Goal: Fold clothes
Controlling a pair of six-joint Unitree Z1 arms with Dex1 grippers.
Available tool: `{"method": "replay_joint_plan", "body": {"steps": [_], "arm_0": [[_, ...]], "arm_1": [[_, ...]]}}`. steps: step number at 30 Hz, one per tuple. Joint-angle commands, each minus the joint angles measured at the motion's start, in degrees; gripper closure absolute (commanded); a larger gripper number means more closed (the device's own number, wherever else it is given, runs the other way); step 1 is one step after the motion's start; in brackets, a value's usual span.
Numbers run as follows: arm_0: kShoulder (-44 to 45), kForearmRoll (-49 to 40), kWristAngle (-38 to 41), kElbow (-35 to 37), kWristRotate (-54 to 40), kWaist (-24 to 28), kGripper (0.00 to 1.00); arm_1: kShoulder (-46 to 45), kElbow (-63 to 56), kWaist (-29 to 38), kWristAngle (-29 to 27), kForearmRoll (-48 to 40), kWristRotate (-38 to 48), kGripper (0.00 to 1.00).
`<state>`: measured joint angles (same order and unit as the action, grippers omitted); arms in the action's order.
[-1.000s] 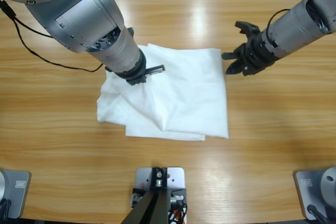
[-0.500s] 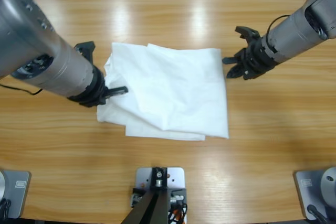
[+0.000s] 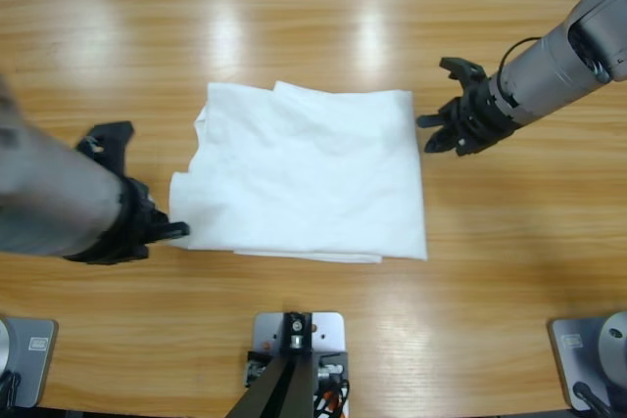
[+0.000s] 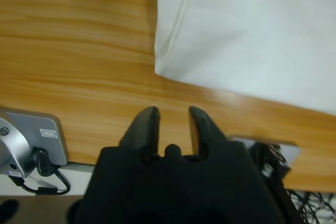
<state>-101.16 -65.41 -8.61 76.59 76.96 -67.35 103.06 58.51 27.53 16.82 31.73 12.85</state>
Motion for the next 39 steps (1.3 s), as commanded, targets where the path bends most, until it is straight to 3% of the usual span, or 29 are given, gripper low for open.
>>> {"method": "replay_joint_plan", "body": {"steps": [1,3,6,7,8,16,25,35,39], "arm_0": [[-0.5,1.6,-5.3,2.4,-2.8,-0.9,0.057],[-2.2,6.5,-4.0,2.3,-3.9,-0.8,0.222],[-5.0,14.9,0.2,0.5,-5.0,-0.4,0.593],[-6.4,17.4,1.3,-0.4,-6.1,0.2,0.964],[-7.5,18.1,1.6,-0.6,-7.5,0.5,1.000],[-12.7,18.4,1.8,-0.9,-10.0,1.9,1.000],[-15.6,19.2,2.5,-3.4,-10.0,2.0,1.000],[-16.0,23.8,4.2,-10.1,-10.0,2.8,1.000],[-16.3,31.2,7.3,-16.5,-10.1,4.1,1.000]], "arm_1": [[-3.9,-1.0,-0.7,1.8,-0.6,-1.0,1.000],[-5.5,0.3,-0.7,4.5,-0.6,-1.1,1.000],[-3.8,4.1,-0.6,9.6,-1.2,-2.5,1.000],[-2.6,4.7,-0.5,11.1,-1.8,-3.0,1.000],[-1.5,4.9,-0.5,12.1,-2.5,-3.0,1.000],[6.7,4.9,-0.5,14.4,-8.5,-2.9,1.000],[14.9,7.7,-0.5,13.4,-8.7,-2.7,1.000],[17.7,8.9,-0.6,12.5,-9.1,-2.8,1.000],[18.5,10.1,-2.8,12.1,-8.8,-2.8,1.000]]}}
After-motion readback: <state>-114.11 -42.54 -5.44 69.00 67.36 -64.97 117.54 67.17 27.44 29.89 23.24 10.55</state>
